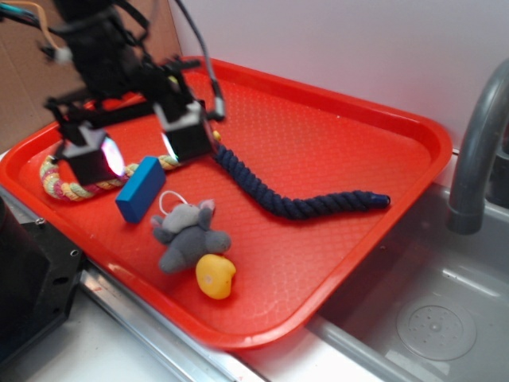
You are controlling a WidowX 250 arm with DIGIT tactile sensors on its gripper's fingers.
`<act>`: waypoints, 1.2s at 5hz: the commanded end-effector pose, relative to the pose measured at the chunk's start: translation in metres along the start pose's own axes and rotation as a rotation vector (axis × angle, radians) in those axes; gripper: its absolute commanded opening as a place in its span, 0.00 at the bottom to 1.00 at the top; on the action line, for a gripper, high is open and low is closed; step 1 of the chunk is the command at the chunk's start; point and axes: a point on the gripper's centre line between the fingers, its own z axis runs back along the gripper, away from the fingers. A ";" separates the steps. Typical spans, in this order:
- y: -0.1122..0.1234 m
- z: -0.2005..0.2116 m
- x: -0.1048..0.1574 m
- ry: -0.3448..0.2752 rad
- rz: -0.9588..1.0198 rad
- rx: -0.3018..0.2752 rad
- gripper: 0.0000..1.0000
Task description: Grab the gray animal.
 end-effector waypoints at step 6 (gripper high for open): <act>-0.003 -0.062 0.038 0.086 -0.144 0.143 0.00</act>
